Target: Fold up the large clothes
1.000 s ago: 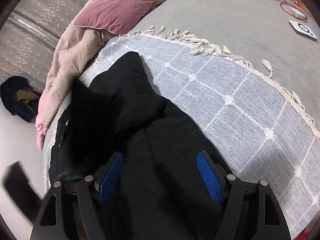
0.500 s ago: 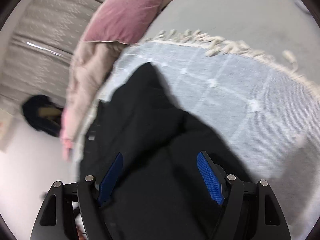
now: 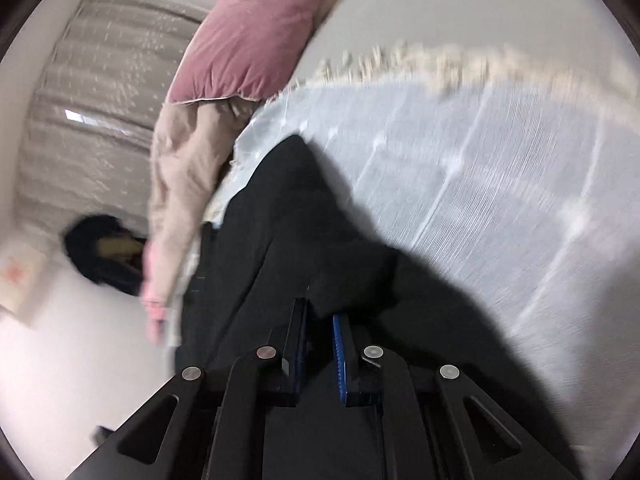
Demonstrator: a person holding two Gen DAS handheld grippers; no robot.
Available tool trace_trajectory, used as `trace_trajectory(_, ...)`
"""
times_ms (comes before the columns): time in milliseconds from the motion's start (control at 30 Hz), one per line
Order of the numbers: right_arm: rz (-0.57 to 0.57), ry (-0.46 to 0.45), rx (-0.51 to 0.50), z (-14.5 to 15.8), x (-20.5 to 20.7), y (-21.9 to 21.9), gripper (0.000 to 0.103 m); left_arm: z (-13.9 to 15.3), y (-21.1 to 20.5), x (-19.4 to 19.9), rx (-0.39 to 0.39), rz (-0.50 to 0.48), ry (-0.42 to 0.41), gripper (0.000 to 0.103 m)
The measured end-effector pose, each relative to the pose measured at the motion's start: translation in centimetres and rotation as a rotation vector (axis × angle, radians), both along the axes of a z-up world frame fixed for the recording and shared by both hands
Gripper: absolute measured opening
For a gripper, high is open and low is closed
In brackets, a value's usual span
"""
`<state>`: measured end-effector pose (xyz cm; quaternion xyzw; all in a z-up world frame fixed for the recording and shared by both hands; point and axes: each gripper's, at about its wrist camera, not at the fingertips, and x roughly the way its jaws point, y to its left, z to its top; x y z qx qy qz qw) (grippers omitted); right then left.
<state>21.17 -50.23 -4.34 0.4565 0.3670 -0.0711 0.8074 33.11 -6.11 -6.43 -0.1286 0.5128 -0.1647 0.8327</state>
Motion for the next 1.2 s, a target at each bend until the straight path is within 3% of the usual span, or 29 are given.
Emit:
trace_trajectory(100, 0.010, 0.071, -0.089, 0.1, 0.5, 0.8, 0.014, -0.4, -0.9, 0.0, 0.073, -0.022, -0.046, 0.021)
trace_trajectory(133, 0.019, 0.093, -0.124, 0.0, 0.7, 1.2, 0.015, -0.1, -1.1, -0.2, 0.103, -0.026, -0.059, 0.027)
trace_trajectory(200, 0.042, 0.118, -0.173, 0.1, 0.9, 1.6, 0.019, 0.7, -1.3, -0.6, 0.154, -0.047, -0.069, 0.044)
trace_trajectory(267, 0.044, 0.141, -0.201, 1.0, 0.7, 1.8, 0.029, 1.8, -1.0, -1.4, 0.152, -0.060, -0.066, 0.073)
trace_trajectory(333, 0.029, 0.152, -0.221, 1.9, 0.2, 2.0, 0.044, 3.3, 0.0, -2.6, 0.131, -0.057, -0.077, 0.082)
trace_trajectory(400, 0.019, 0.161, -0.268, 3.0, -0.8, 2.5, 0.060, 4.6, 1.2, -4.1, 0.139, -0.055, -0.069, 0.083)
trace_trajectory(500, 0.055, 0.172, -0.340, 5.2, -2.6, 3.9, 0.062, 6.9, 3.6, -6.6, 0.140, -0.048, -0.047, 0.085)
trace_trajectory(567, 0.094, 0.159, -0.392, 6.9, -4.2, 5.1, 0.064, 8.3, 5.7, -8.3, 0.153, -0.023, -0.030, 0.094)
trace_trajectory(700, 0.143, 0.128, -0.509, 10.0, -7.3, 7.4, 0.072, 11.3, 10.1, -12.1, 0.187, 0.009, -0.073, 0.098)
trace_trajectory(967, 0.262, 0.040, -0.464, 13.4, -12.7, 8.9, 0.076, 15.0, 16.7, -18.1, 0.243, 0.047, -0.124, 0.100)
trace_trajectory(1200, 0.418, 0.052, -0.505, 15.6, -16.8, 8.6, 0.077, 13.2, 20.8, -21.7, 0.198, 0.029, -0.036, 0.100)
